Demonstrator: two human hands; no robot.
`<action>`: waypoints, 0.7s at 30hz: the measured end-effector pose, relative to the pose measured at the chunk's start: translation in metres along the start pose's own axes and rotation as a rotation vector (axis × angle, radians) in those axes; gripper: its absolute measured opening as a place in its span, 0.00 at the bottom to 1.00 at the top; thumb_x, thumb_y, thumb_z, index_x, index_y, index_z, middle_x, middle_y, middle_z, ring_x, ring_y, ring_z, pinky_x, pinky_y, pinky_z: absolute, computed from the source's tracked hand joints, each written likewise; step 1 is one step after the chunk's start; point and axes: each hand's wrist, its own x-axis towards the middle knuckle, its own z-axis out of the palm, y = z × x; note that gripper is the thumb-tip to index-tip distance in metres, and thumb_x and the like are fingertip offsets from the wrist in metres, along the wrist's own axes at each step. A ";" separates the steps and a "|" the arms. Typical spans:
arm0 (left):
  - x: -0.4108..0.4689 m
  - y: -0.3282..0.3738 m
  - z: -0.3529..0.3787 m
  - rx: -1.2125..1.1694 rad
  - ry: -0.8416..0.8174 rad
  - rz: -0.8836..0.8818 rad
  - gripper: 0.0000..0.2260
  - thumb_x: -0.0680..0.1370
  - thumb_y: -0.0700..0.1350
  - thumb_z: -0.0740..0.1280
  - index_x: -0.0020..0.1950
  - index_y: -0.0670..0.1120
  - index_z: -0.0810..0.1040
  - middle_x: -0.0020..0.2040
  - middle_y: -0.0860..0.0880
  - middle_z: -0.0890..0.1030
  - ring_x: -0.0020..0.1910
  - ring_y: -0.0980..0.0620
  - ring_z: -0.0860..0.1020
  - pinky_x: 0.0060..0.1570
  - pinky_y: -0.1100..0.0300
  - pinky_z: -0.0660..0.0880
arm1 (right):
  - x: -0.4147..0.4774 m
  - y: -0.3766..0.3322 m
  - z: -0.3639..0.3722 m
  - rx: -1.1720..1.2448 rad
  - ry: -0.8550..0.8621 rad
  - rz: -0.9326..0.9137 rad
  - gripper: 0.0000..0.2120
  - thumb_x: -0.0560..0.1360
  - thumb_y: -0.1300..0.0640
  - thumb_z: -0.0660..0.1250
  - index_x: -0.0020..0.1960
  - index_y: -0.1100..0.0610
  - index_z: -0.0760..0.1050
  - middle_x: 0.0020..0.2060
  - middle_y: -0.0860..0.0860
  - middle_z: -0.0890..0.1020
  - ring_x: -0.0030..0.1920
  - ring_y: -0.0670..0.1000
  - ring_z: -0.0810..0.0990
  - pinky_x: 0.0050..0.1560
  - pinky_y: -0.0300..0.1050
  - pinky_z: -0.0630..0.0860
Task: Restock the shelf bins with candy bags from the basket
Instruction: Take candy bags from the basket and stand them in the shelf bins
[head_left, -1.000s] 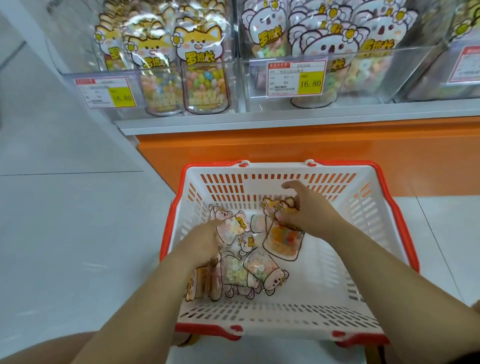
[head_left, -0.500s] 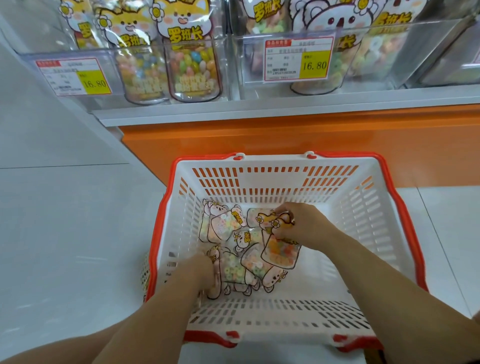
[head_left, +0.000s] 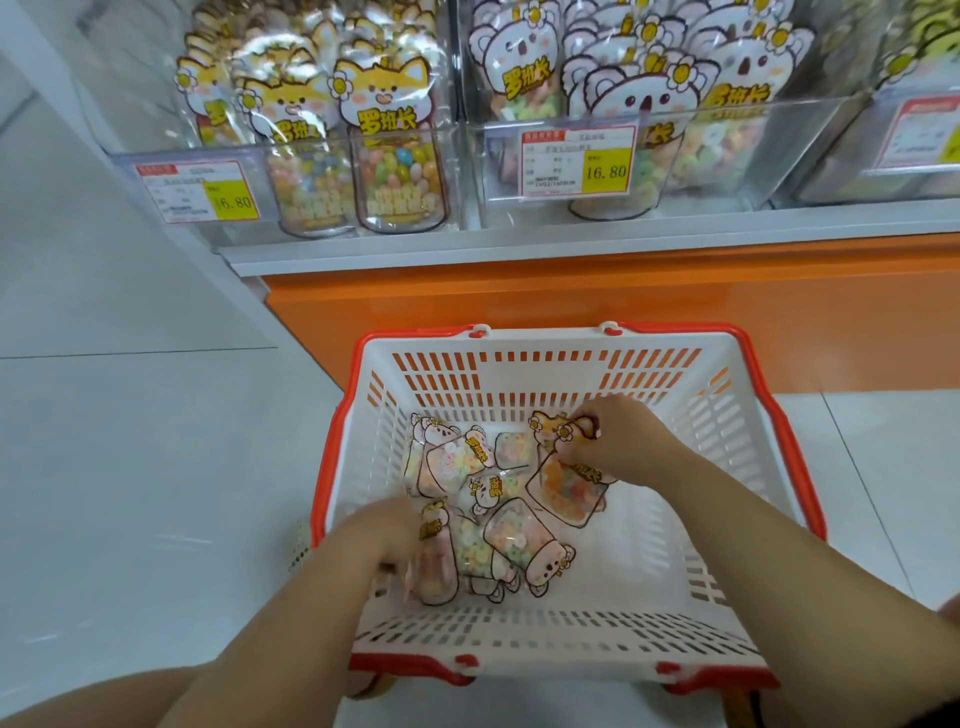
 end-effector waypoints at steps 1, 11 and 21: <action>-0.010 0.000 -0.009 -0.041 0.029 0.015 0.09 0.80 0.36 0.59 0.53 0.42 0.79 0.48 0.46 0.79 0.48 0.47 0.81 0.37 0.62 0.74 | -0.002 -0.005 -0.007 0.006 0.011 -0.012 0.13 0.70 0.49 0.75 0.45 0.59 0.82 0.40 0.55 0.83 0.39 0.53 0.80 0.35 0.44 0.72; -0.140 0.013 -0.103 -0.213 0.462 0.381 0.24 0.84 0.44 0.62 0.79 0.53 0.62 0.78 0.53 0.63 0.74 0.53 0.67 0.71 0.59 0.66 | -0.052 -0.067 -0.127 -0.020 0.066 -0.230 0.10 0.74 0.48 0.74 0.53 0.50 0.81 0.44 0.46 0.82 0.44 0.49 0.80 0.42 0.46 0.78; -0.237 0.064 -0.100 0.327 0.818 0.596 0.32 0.83 0.40 0.58 0.81 0.61 0.49 0.76 0.67 0.44 0.76 0.56 0.64 0.70 0.55 0.70 | -0.128 -0.107 -0.202 -0.225 0.044 -0.319 0.16 0.72 0.46 0.75 0.50 0.57 0.79 0.38 0.47 0.76 0.33 0.46 0.74 0.38 0.46 0.69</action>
